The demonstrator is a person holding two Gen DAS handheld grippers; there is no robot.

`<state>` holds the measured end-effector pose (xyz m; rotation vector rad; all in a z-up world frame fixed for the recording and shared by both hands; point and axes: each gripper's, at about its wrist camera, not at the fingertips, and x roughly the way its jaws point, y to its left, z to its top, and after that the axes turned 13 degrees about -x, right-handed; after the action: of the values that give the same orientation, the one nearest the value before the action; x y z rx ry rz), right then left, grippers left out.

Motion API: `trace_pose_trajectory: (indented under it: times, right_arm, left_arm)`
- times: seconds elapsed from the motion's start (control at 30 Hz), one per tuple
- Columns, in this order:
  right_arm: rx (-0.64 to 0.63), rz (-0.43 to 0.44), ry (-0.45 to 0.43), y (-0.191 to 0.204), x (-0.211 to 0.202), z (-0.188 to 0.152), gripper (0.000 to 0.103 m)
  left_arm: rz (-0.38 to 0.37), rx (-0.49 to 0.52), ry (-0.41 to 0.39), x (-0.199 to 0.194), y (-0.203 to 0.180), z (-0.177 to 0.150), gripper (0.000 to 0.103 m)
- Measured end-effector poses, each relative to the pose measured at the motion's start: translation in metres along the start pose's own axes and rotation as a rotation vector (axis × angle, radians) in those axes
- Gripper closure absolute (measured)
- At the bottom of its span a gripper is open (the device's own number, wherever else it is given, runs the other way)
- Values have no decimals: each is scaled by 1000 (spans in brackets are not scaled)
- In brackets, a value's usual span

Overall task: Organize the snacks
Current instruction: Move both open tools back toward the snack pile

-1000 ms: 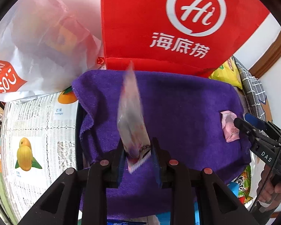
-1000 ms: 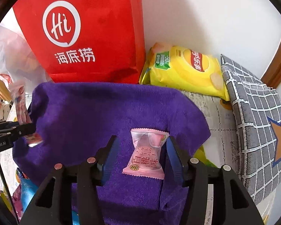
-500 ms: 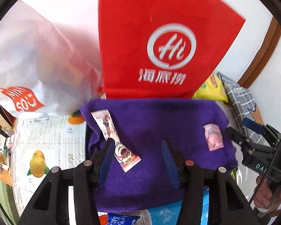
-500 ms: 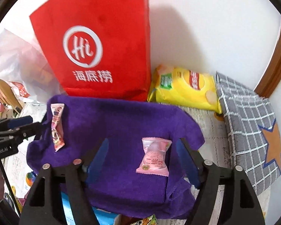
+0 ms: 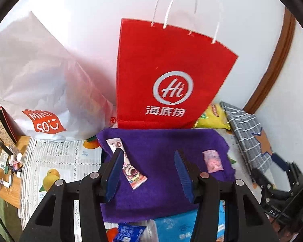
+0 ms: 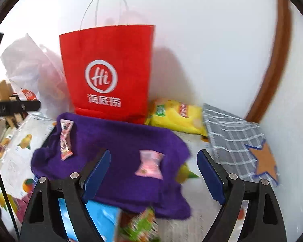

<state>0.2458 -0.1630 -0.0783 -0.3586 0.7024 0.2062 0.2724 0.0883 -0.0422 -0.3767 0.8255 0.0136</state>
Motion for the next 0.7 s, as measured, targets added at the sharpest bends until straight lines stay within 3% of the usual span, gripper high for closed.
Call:
trace_pose_trajectory:
  times: [0.07,0.17,0.3,0.47,0.63,0.7]
  right_arm:
    - [24,32,20,-5,-5,-15,16]
    - [85,128,72,-13,-7,-42,16]
    - [78,124,105,-10,-12,-72,20]
    - [26,149,161,4,-12,-110,56]
    - [46,151,184,8,-2,-129,66]
    - [30,151,194,10,3,-131,78]
  left_arm:
    - [0,-6,-2,-8,-2,-2,51]
    - [-16,-15,-29,-25,-5,-5,36]
    - [-17,3,-42,-38,-12,-21,35]
    - [-11,31,-28,-52,-14,-44,35]
    - [17,37,-33,-64,-2,-67,35]
    - [33,32,-23,-66,7,-79,35]
